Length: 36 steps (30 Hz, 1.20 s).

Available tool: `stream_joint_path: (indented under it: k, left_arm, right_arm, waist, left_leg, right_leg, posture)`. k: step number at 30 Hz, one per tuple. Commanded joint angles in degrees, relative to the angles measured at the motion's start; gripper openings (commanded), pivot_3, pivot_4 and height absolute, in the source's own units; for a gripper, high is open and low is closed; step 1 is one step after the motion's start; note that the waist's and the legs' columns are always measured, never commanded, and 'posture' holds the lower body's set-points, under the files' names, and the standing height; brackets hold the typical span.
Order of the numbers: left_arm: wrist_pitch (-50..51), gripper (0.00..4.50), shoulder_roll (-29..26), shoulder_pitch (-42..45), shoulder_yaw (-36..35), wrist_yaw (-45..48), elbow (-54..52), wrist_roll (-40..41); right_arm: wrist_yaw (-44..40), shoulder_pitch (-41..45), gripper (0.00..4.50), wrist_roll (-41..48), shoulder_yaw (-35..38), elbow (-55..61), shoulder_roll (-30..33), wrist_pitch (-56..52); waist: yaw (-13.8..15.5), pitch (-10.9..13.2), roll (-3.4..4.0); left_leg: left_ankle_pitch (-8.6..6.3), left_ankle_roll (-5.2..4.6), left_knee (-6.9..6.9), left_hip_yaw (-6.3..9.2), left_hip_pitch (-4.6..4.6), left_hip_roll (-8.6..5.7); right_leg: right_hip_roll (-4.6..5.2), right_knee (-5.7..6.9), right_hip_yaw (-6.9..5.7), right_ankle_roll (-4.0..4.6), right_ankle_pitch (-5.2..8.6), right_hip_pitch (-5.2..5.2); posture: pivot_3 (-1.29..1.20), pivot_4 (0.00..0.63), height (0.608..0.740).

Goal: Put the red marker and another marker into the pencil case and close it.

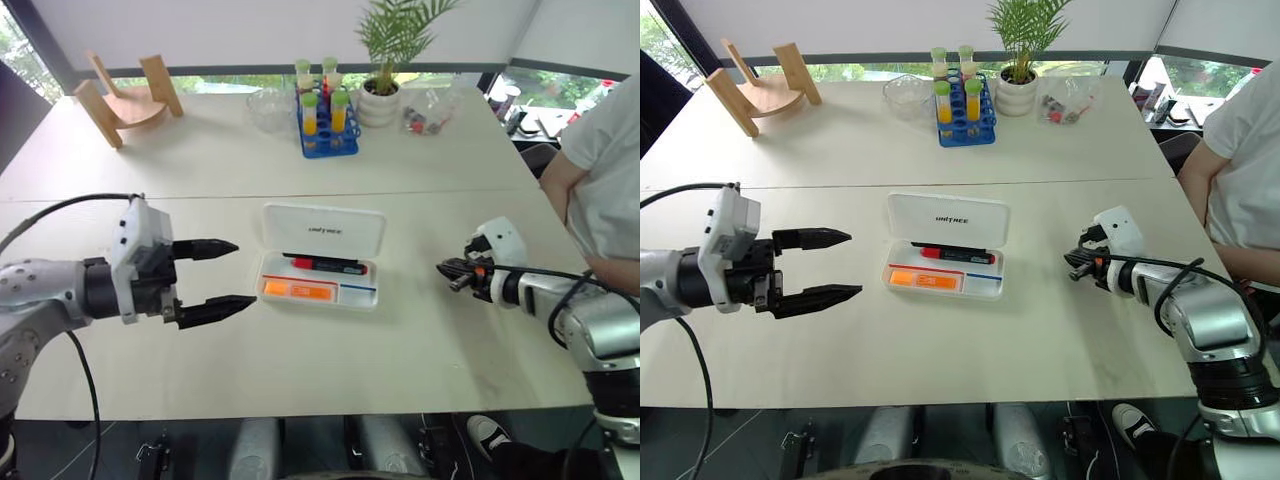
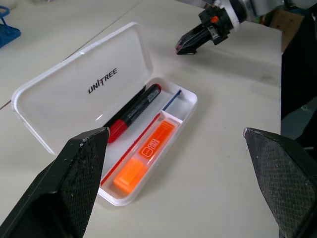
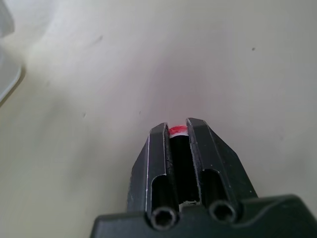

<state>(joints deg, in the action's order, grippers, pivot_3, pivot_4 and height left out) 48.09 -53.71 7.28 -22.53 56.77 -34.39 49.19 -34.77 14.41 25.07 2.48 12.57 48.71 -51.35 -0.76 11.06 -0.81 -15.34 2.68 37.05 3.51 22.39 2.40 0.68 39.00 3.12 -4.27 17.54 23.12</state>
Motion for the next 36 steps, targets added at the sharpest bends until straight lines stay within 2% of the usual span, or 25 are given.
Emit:
stream_joint_path:
  k: [1,6,15,24,25,26,28,31,33,36]
  left_arm:
    - [-1.51,4.50,-0.94,1.42,0.45,-0.18,0.42,0.17]
    - [-1.69,4.50,-1.38,2.12,1.41,0.61,1.41,0.34]
    - [-1.23,4.50,-2.26,-0.85,-0.30,0.05,-0.56,1.40]
    - [-1.41,4.50,-2.20,-4.96,-2.26,-1.92,-3.16,2.01]
    - [-1.49,4.50,-2.24,-5.16,-2.27,-2.02,-3.16,1.96]
    - [-1.58,4.50,-2.28,-5.33,-2.26,-2.08,-3.12,1.89]
    - [-1.64,4.50,-2.42,-5.57,-2.37,-2.11,-2.92,1.78]
    - [-1.85,4.50,-2.66,-5.53,-2.09,-2.18,-2.13,1.29]
    - [-1.75,4.50,-2.79,-4.93,-1.66,-2.70,-1.09,0.95]
    - [-1.71,4.50,-3.34,-3.28,-0.79,-3.25,1.85,-0.26]
  right_arm:
    - [-7.95,1.30,0.03,4.36,2.28,7.35,2.48,2.38]
    - [-17.43,7.64,0.03,6.33,-6.44,13.43,0.71,5.97]
    - [-23.11,16.88,0.03,-5.60,-22.40,0.74,-7.78,17.43]
    - [-27.33,18.20,0.03,-10.28,-24.89,-5.43,-10.32,22.85]
    - [-27.87,18.12,0.76,-10.33,-24.90,-5.38,-10.31,22.89]
    - [-28.21,18.07,0.99,-10.42,-24.81,-5.30,-10.35,22.86]
    - [-28.73,18.15,1.82,-10.29,-24.39,-4.76,-10.37,22.24]
    - [-28.96,18.65,3.50,-9.87,-23.52,-4.05,-10.60,21.47]
    - [-28.54,19.32,4.44,-9.79,-22.71,-3.62,-10.76,21.14]
    - [-28.33,20.83,4.44,-7.44,-19.40,-1.83,-10.35,18.24]
  waist:
    - [-0.28,0.02,0.04]
    - [-1.45,0.04,0.06]
    - [-1.64,0.05,0.03]
    - [-1.60,0.06,0.04]
    - [-1.61,0.06,0.04]
    - [-1.62,0.06,0.04]
    - [-1.62,0.06,0.04]
    - [-1.63,0.06,0.04]
    - [-1.63,0.06,0.04]
    - [-1.63,0.06,0.05]
  left_leg:
    - [0.00,0.00,-0.02,-0.01,0.00,0.00]
    - [0.00,-0.01,-0.06,0.01,-0.04,0.10]
    - [0.00,0.00,-0.04,-0.01,0.01,0.07]
    - [0.00,0.01,-0.07,0.01,0.02,0.08]
    - [0.00,0.00,-0.06,0.01,0.02,0.08]
    - [0.00,0.01,-0.06,0.01,0.02,0.08]
    - [0.00,0.01,-0.06,0.00,0.02,0.07]
    - [0.00,0.01,-0.06,0.01,0.02,0.08]
    - [0.00,0.00,-0.06,0.01,0.02,0.07]
    - [0.00,0.01,-0.06,0.01,0.02,0.07]
  right_leg:
    - [0.00,0.00,0.01,0.00,0.00,0.02]
    - [-0.11,0.01,-0.01,0.03,-0.02,0.04]
    - [-0.05,0.01,-0.02,0.03,-0.02,0.09]
    - [-0.03,0.01,-0.03,0.03,-0.02,0.10]
    - [-0.03,0.01,-0.03,0.03,-0.02,0.10]
    - [-0.03,0.01,-0.04,0.03,-0.02,0.10]
    - [-0.03,0.01,-0.03,0.03,-0.02,0.10]
    - [-0.03,0.01,-0.04,0.03,-0.02,0.10]
    - [-0.03,0.01,-0.03,0.04,-0.02,0.10]
    - [-0.03,0.02,-0.04,0.03,-0.03,0.10]
  posture:
    - [0.00,0.150,0.740]
    - [0.00,0.150,0.740]
    - [0.00,0.150,0.740]
    - [0.00,0.150,0.740]
    - [0.00,0.150,0.740]
    - [0.00,0.150,0.740]
    - [0.00,0.150,0.740]
    - [0.00,0.150,0.740]
    - [0.00,0.150,0.740]
    - [0.00,0.150,0.740]
